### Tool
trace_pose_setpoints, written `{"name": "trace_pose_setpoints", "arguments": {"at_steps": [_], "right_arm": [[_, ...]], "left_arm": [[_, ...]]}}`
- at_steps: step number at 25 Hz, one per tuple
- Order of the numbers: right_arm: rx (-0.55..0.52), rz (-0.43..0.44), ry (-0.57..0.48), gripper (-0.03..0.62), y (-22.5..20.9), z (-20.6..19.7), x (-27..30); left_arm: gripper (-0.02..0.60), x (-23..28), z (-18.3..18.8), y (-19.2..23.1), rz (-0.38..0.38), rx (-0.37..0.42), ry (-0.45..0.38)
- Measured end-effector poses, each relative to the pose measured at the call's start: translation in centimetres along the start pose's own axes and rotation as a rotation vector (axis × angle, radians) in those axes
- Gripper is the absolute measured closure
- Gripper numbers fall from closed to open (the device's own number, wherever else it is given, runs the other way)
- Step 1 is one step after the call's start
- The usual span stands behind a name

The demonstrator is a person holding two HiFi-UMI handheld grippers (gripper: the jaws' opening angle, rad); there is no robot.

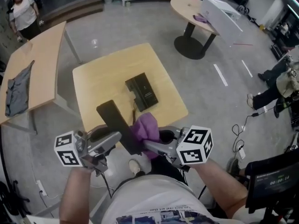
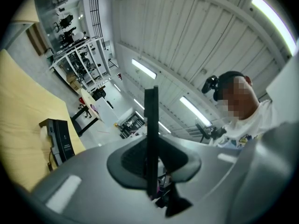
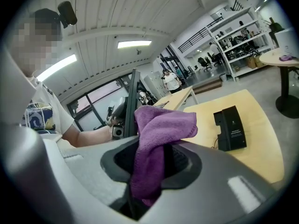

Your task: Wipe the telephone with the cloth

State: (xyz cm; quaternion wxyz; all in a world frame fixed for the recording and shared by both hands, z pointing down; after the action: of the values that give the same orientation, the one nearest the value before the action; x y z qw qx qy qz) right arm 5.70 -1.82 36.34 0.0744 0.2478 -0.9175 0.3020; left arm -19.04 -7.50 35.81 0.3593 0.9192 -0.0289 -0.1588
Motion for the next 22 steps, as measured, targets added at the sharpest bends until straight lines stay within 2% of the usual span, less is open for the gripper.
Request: {"name": "trace_pose_setpoints", "arguments": {"at_steps": [10, 17, 22], "right_arm": [[0.006, -0.057, -0.039, 0.477, 0.3, 0.2, -2.4], [-0.002, -0.109, -0.073, 0.477, 0.0, 1.8, -4.7], [-0.030, -0.177, -0.099, 0.477, -1.5, 3.1, -6.0]], "left_arm": [[0.497, 0.4, -0.5, 2.4, 0.018, -0.019, 0.019], [0.497, 0.9, -0.7, 4.7, 0.085, -0.062, 0.011], [0.497, 1.6, -0.8, 7.5, 0.140, -0.104, 0.007]]}}
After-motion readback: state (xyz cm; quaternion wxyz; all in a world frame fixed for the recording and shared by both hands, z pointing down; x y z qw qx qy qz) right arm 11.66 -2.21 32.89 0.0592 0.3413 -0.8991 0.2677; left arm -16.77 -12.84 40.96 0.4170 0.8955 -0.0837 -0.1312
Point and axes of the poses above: the fingertips, and each gripper's own axes: x forward along the fingers, y to its left, z out of its top, the point moved 10 cm from there along -x, backward along the fingers, and after that the axes turned 4 degrees about -y, right-handed, at the moved point
